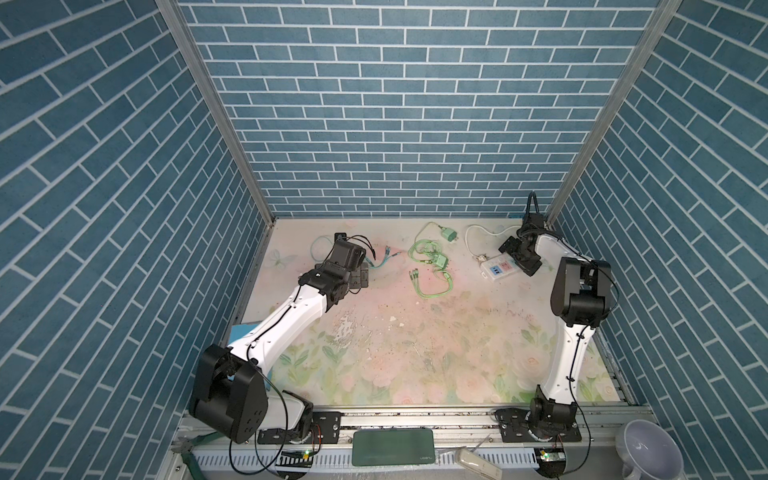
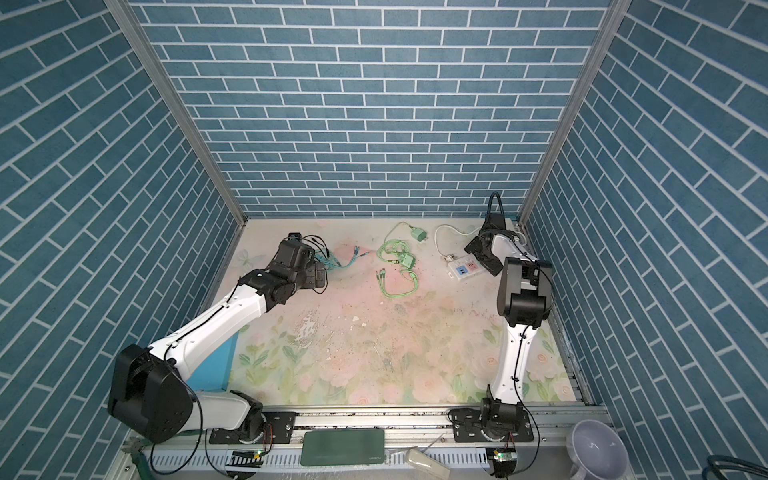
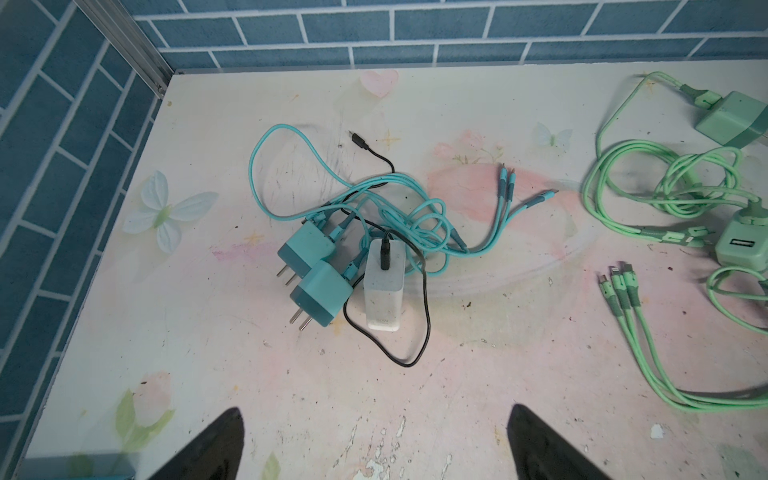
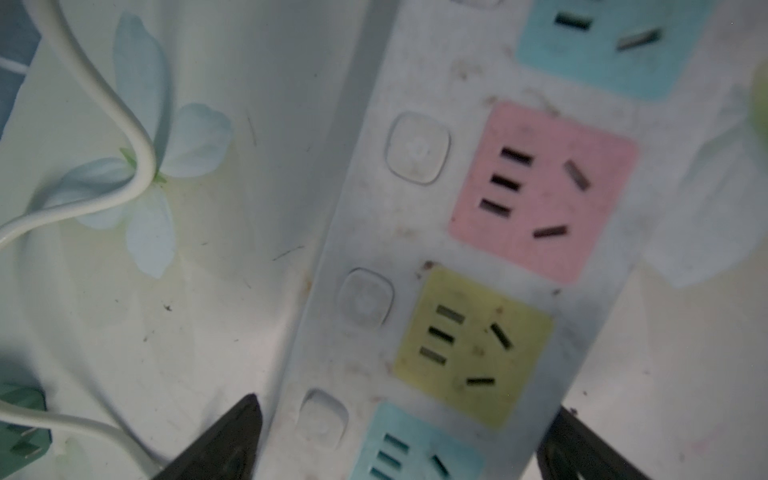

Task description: Insert the plug

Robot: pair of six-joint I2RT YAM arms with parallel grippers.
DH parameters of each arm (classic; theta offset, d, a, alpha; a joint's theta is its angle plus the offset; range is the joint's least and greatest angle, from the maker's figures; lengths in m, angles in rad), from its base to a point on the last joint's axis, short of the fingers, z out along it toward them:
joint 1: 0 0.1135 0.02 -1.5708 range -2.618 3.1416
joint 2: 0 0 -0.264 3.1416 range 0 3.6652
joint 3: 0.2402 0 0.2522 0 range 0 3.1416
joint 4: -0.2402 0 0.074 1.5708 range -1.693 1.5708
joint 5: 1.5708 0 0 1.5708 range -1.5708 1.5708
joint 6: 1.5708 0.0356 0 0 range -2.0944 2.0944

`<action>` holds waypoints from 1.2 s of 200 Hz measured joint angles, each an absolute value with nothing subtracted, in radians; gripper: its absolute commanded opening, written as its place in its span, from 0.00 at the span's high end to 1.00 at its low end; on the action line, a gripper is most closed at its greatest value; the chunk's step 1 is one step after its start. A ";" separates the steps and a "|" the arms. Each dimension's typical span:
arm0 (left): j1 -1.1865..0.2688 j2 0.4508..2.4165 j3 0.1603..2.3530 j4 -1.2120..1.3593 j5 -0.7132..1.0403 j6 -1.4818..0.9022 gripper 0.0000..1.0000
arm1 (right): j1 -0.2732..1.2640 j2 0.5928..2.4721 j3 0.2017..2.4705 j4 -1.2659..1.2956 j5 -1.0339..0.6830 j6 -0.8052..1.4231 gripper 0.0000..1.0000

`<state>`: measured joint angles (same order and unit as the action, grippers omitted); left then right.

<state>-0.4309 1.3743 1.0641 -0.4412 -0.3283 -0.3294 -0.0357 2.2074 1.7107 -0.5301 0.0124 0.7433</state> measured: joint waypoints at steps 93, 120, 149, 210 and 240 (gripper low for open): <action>-0.431 1.321 1.044 -0.435 -0.328 -0.324 0.00 | -0.006 2.243 1.757 -0.537 -0.022 0.765 0.24; -0.431 1.315 1.042 -0.436 -0.328 -0.324 0.00 | 0.045 2.138 1.589 -0.474 -0.032 0.812 0.28; -0.431 1.311 1.032 -0.436 -0.323 -0.325 0.01 | 0.126 2.016 1.416 -0.439 -0.049 0.912 0.26; -0.431 1.306 0.999 -0.428 -0.273 -0.343 0.00 | 0.303 1.870 1.209 -0.346 -0.057 1.164 0.20; -0.431 1.306 0.999 -0.428 -0.245 -0.352 0.00 | 0.350 1.869 1.205 -0.326 -0.063 1.203 0.15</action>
<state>-0.4309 1.3064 0.9985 -0.4278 -0.2455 -0.3523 0.3500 1.8694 1.2053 -0.3264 -0.0628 1.2030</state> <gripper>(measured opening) 0.996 0.834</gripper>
